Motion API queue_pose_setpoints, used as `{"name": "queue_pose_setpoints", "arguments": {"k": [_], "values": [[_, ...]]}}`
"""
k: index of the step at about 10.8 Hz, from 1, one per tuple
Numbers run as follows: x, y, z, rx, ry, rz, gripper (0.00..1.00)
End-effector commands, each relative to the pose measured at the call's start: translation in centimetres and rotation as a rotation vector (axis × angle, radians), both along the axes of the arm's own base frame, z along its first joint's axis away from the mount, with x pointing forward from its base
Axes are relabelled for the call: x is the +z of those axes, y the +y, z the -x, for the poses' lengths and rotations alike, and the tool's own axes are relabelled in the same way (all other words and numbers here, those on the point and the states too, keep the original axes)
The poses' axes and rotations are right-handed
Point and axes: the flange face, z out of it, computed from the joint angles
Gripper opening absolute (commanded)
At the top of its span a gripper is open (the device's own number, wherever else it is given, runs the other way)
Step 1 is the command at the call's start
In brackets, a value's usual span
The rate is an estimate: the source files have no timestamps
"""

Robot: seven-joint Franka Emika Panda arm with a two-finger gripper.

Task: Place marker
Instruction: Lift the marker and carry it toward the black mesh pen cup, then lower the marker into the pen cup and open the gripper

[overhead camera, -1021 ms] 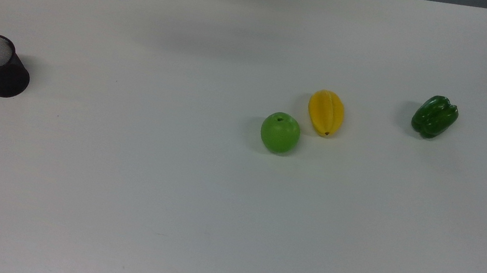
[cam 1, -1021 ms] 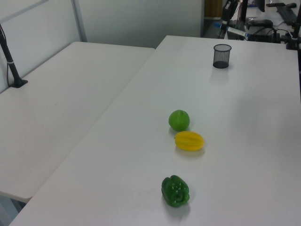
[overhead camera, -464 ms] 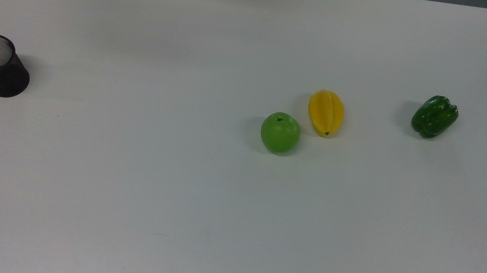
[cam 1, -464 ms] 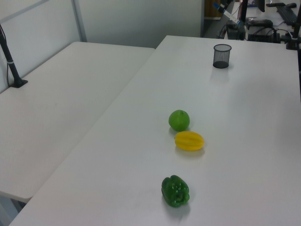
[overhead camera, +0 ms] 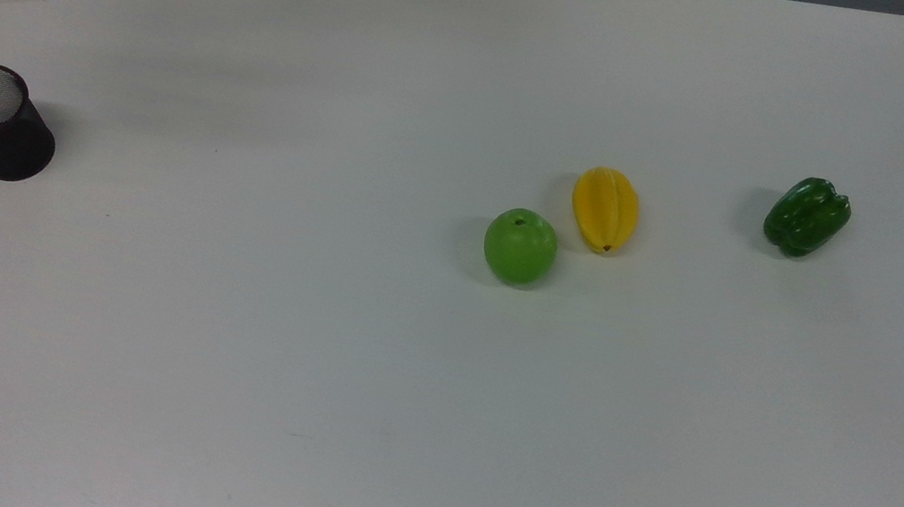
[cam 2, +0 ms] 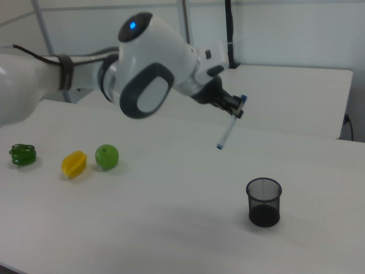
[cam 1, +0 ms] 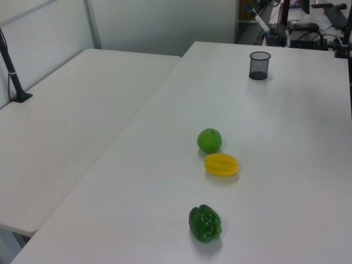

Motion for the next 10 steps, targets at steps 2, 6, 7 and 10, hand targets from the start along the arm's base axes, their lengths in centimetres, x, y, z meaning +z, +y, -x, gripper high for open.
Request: {"name": "queue_pose_setpoints", "arguments": {"k": [2,6,7,10], "values": [[-5.7,-4.0,-0.9,-0.125,-0.113,0.046,0.0],[-11.4,-5.9,-0.2,-0.2,-0.205,0.093,0.0],[-12.6,-6.0,-0.1,-0.21,-0.22,0.102,0.0],[-14.9,-5.8,0.0,-0.212,-0.229,0.118,0.0]]}}
